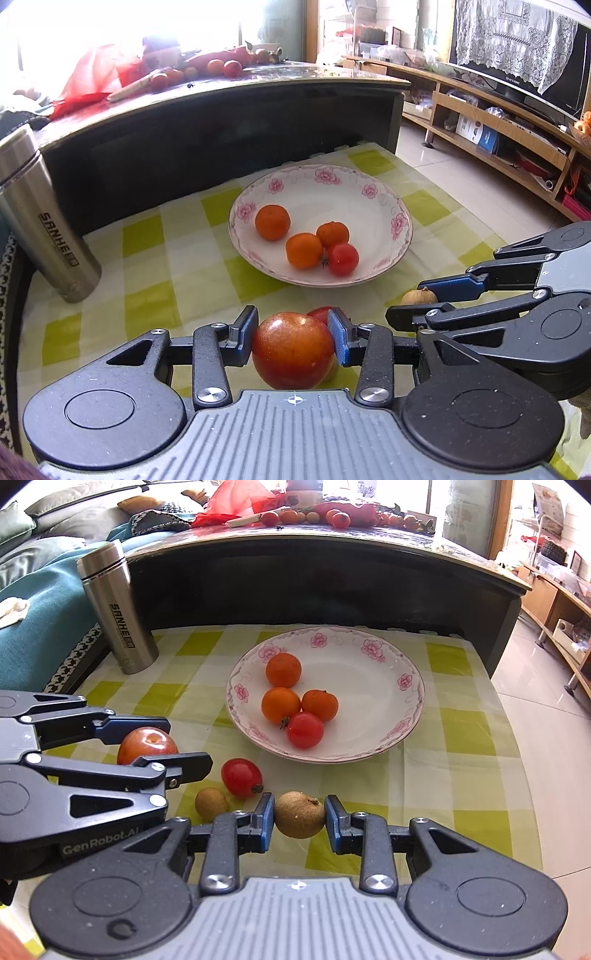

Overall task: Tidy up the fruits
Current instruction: 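Carry the tomato and brown fruit over the white floral plate and open both tools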

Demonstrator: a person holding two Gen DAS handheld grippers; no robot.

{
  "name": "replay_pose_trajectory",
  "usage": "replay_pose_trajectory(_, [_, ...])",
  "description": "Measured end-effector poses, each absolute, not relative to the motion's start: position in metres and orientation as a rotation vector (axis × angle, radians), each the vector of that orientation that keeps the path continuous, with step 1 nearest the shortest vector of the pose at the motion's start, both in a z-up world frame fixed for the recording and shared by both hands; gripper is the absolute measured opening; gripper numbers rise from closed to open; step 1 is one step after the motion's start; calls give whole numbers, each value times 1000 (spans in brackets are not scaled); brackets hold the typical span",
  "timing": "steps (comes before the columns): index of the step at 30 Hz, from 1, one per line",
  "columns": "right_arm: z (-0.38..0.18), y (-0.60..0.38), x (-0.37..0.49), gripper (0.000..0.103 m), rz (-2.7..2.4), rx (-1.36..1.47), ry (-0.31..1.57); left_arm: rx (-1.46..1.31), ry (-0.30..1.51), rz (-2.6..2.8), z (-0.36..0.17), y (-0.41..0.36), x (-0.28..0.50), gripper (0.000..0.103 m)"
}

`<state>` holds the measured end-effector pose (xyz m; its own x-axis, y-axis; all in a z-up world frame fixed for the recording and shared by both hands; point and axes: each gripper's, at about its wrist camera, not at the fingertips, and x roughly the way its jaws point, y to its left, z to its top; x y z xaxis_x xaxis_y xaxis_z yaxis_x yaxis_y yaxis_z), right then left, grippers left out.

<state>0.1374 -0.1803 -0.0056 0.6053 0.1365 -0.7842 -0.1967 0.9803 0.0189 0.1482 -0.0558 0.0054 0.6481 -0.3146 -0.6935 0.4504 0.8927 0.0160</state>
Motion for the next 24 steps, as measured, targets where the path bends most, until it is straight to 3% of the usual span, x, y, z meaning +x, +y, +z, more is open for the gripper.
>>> replay_pose_trajectory(24, [2, -214, 223, 35, 115, -92, 819, 215, 700, -427, 13, -96, 233, 49])
